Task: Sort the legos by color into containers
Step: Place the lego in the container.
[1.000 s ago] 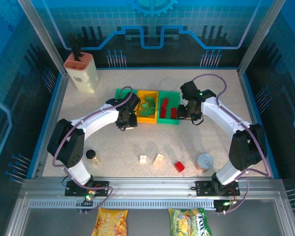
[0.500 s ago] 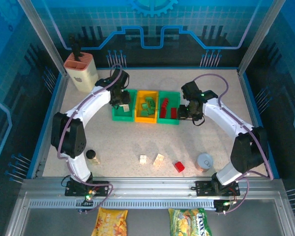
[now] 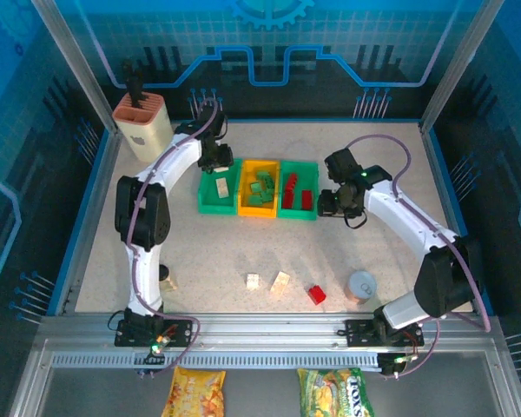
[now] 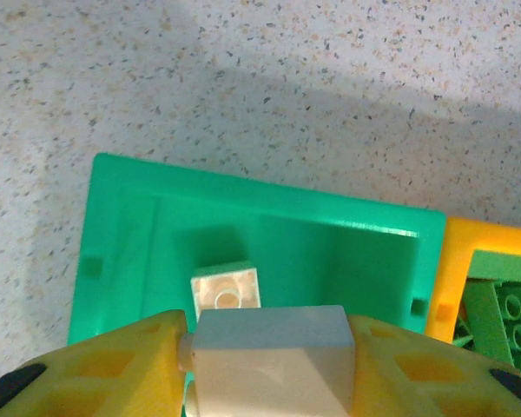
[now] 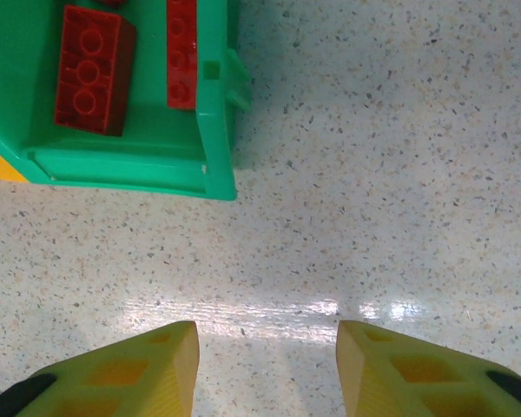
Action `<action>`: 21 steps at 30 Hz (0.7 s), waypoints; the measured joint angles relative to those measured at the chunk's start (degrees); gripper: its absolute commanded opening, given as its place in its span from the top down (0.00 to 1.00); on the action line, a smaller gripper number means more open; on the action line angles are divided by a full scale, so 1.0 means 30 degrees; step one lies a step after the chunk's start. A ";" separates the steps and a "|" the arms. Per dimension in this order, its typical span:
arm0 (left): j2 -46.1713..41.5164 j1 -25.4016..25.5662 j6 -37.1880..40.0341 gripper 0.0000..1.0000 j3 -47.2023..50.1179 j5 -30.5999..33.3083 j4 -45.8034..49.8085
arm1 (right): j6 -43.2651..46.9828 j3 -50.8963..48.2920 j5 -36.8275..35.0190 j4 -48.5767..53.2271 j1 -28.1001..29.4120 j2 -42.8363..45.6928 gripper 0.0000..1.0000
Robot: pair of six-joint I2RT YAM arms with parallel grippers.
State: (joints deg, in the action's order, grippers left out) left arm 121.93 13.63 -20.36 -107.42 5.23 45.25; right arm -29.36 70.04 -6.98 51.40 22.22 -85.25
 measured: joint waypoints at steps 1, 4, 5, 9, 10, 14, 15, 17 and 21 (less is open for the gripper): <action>0.0226 -0.0036 0.0000 0.52 -0.0087 -0.0197 -0.0131 | -0.0044 0.0000 -0.0036 0.0087 0.0000 0.0044 0.54; 0.0831 -0.0058 -0.0007 0.52 -0.0342 -0.0699 -0.0262 | -0.0102 0.0000 -0.0051 0.0277 0.0000 0.0226 0.53; 0.0998 -0.0066 -0.0007 0.52 -0.0423 -0.0816 -0.0306 | -0.0131 0.0000 -0.0051 0.0335 0.0000 0.0313 0.53; 0.1654 -0.0102 -0.0015 0.49 -0.0481 -0.1362 -0.0619 | -0.0211 0.0000 -0.0189 0.0590 -0.0007 0.0794 0.54; 0.1741 -0.0117 -0.0029 0.49 -0.0481 -0.1486 -0.0670 | -0.0211 0.0000 -0.0189 0.0605 -0.0007 0.0896 0.53; 0.1778 -0.0189 -0.0087 0.46 -0.0474 -0.1770 -0.0896 | -0.0277 0.0000 -0.0175 0.0714 -0.0007 0.0991 0.53; 0.1778 -0.0189 -0.0087 0.45 -0.0444 -0.1843 -0.1049 | -0.0299 0.0000 -0.0168 0.0714 -0.0007 0.0991 0.53; 0.1778 -0.0211 -0.0109 0.44 -0.0342 -0.1916 -0.1231 | -0.0364 0.0000 -0.0168 0.0714 -0.0007 0.0991 0.53; 0.1770 -0.0262 -0.0204 0.44 -0.0117 -0.2113 -0.1552 | -0.0364 0.0000 -0.0160 0.0714 -0.0007 0.0984 0.53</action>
State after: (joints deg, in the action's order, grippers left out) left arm 127.24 12.84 -20.97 -107.77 -1.10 40.60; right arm -30.46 70.04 -7.46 53.54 22.20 -82.30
